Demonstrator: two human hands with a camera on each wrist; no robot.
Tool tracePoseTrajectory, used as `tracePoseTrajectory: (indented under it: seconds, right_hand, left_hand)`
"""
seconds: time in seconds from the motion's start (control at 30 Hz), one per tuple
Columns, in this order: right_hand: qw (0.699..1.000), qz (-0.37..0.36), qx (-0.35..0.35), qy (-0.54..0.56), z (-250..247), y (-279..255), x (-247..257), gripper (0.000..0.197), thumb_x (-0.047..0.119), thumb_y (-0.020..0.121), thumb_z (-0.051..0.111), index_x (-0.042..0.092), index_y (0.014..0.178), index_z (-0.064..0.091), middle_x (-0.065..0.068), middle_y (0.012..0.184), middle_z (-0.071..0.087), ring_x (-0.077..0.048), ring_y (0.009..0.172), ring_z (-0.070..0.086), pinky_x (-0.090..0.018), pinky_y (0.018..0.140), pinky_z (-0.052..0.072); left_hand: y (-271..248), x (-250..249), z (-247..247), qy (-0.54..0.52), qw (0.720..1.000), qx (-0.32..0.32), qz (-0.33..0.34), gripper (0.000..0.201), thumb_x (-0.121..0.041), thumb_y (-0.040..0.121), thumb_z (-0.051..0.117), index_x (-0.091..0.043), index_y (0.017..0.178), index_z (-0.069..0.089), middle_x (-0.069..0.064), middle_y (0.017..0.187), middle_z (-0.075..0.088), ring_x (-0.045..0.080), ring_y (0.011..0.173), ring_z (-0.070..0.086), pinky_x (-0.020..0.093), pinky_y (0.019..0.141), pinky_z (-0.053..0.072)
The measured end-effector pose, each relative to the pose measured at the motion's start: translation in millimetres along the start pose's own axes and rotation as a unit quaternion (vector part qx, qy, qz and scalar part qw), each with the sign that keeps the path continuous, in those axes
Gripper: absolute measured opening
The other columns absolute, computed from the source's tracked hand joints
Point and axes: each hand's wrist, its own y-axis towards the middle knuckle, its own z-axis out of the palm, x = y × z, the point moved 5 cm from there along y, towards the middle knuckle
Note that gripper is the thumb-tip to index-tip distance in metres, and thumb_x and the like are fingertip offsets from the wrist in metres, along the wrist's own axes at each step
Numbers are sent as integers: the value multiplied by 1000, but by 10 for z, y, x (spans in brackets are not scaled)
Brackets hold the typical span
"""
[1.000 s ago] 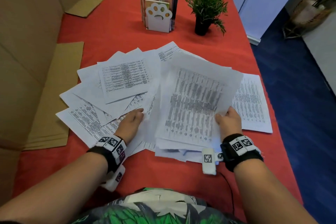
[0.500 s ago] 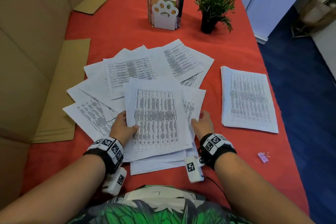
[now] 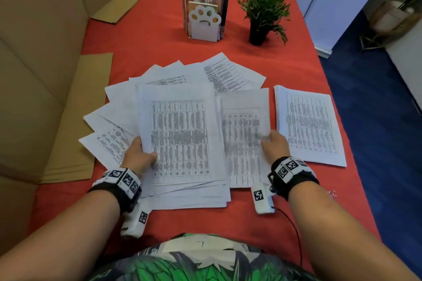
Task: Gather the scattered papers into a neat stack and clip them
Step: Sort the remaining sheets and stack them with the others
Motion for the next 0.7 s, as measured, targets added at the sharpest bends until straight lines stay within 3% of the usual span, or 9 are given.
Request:
tracePoseTrajectory:
  seconds: [0.13,0.23,0.3,0.37,0.4,0.47,0.57,0.63,0.7]
  right_hand:
    - [992,15,93,85,261,-195,33,15,6,88,54,8,99,64,-9,99,67,-24,91,63,-33,85,52]
    - [981,53,145,121,500,-301,-65,16,15,89,52,19,82,66,-9,96,72,-28,94,67,-44,88,55]
    - [977,48,169,121,645,-258,-198,21,33,86,50,20,81,65,-8,95,72,-29,94,66,-47,92,52]
    - [973,50,179,137,675,-279,-202,48,61,79,44,21,94,65,-1,104,67,-22,99,61,-41,101,43]
    - [971,55,184,140,610,-397,-51,65,69,79,39,19,114,61,2,120,61,-20,114,55,-41,108,36]
    - [977,36,196,76,554,-508,67,59,51,94,34,10,136,42,1,130,48,-21,127,44,-37,111,31]
    - [986,-8,161,-28,491,-491,63,33,9,91,43,9,124,49,-10,118,60,-25,102,56,-24,81,38]
    - [993,-23,107,-34,420,-400,-8,36,-2,85,42,10,116,57,-11,108,65,-27,96,60,-23,76,39]
    - [998,6,57,-4,281,-304,-74,37,-2,84,42,10,115,59,-9,107,65,-29,100,61,-27,81,45]
  left_hand:
    - [-158,-70,321,-113,990,79,-31,51,9,85,51,-17,128,46,11,119,64,33,104,63,54,91,51]
    - [-289,-116,490,-152,982,106,-44,36,-5,93,47,-22,124,43,10,111,63,36,99,65,56,83,54]
    - [-295,-97,553,-114,989,94,-32,36,-13,93,47,-29,124,40,9,114,60,35,100,62,57,87,52]
    - [-286,-67,602,-73,993,95,-11,44,-15,91,47,-35,129,35,6,119,57,31,103,59,53,92,49]
    - [-296,-66,632,-53,994,99,-1,48,-14,91,47,-35,132,32,3,120,56,28,104,58,49,93,48]
    - [-319,-65,693,-7,993,113,22,51,-14,92,47,-31,137,28,1,120,53,24,104,56,42,90,48]
    - [-324,-114,716,30,993,109,38,33,-23,90,53,-27,122,43,5,115,60,26,98,62,44,88,52]
    - [-226,-200,555,54,997,4,60,29,-24,88,56,-22,116,53,10,121,59,28,97,64,42,90,52]
    - [-110,-270,253,90,985,-145,36,33,-19,87,57,-15,120,56,15,136,44,33,105,60,40,94,49]
